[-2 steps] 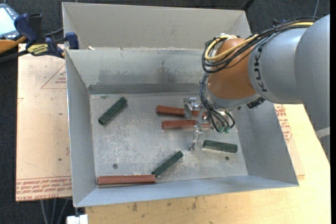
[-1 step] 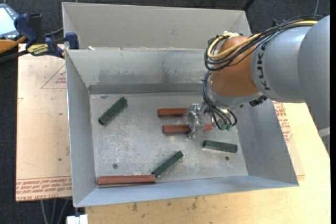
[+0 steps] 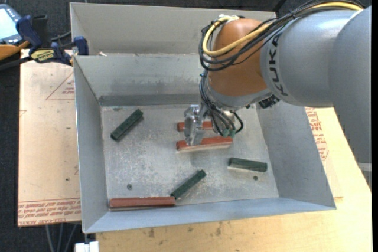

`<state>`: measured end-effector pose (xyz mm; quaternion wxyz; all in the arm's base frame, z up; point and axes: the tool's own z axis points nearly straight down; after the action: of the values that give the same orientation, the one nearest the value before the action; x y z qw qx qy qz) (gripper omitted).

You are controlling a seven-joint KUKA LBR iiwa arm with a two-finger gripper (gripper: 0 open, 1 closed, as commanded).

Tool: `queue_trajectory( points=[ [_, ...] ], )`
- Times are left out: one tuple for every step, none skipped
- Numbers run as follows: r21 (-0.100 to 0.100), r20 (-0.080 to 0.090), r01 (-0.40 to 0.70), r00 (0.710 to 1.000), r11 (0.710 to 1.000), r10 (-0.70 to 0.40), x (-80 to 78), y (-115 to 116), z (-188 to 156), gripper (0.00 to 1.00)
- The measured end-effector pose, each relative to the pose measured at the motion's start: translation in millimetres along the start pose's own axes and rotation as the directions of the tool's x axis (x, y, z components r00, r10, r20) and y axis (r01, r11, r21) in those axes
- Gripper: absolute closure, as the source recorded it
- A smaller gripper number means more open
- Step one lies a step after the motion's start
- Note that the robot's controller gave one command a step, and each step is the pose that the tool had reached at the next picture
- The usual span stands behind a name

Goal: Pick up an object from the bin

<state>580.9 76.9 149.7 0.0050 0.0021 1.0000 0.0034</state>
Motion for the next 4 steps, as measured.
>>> queue_trajectory(
  points=[
    [0.006,-0.007,-0.007,1.000,1.000,0.007,1.3,-6.3,4.3,0.00],
    [0.003,-0.009,0.236,0.972,0.972,-0.236,-32.3,-36.4,81.0,0.00],
    [0.004,-0.006,0.238,0.971,0.971,-0.238,-34.2,-35.6,76.7,1.00],
    [0.006,-0.001,0.222,0.975,0.975,-0.222,-17.9,-57.3,-33.2,1.00]
  ],
)
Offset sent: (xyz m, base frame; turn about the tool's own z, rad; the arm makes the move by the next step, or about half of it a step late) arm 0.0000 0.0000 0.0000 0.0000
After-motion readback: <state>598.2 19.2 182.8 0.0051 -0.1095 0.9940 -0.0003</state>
